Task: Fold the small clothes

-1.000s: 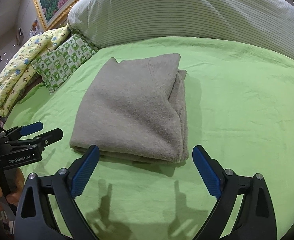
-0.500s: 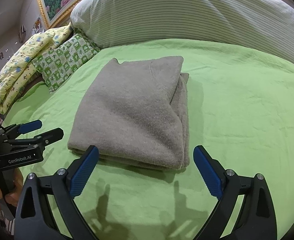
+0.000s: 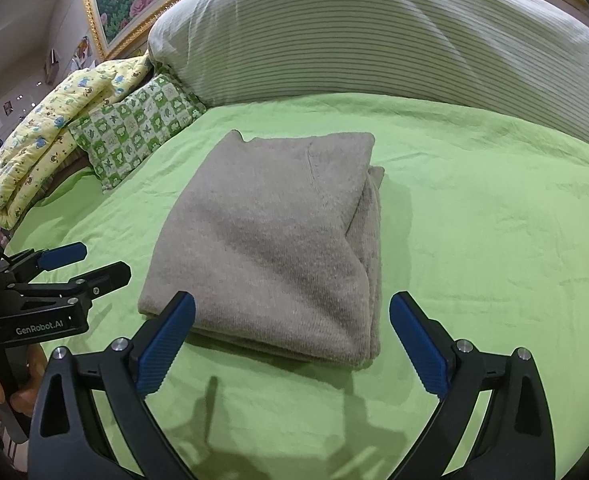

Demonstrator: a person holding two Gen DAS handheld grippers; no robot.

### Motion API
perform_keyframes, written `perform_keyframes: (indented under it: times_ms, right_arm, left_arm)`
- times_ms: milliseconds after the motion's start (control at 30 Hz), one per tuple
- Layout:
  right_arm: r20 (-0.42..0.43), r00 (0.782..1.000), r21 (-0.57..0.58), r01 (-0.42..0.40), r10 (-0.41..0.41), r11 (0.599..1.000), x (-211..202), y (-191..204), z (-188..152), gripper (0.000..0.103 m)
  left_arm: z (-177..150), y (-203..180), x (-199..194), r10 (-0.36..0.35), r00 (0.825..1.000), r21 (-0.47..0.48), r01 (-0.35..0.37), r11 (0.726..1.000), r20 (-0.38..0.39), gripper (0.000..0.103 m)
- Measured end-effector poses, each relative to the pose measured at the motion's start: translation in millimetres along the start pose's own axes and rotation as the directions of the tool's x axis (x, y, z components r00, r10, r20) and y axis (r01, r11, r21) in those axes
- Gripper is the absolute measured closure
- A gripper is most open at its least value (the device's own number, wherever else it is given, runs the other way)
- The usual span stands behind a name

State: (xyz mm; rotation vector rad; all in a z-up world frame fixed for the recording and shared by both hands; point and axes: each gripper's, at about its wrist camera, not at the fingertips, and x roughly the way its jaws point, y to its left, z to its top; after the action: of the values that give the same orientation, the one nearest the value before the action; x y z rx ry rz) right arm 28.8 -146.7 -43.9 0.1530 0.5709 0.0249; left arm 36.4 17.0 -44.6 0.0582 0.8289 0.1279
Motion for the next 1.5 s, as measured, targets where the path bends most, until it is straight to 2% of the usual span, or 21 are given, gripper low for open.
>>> perform_keyframes:
  times_ms: [1500]
  right_arm:
    - [-0.022,1.000,0.004,0.010,-0.010,1.000,15.8,-6.9,8.7,0.004]
  left_arm:
    - [8.0,5.2,13.3,-0.026,0.999,0.001,0.027,1.000,-0.028,0.013]
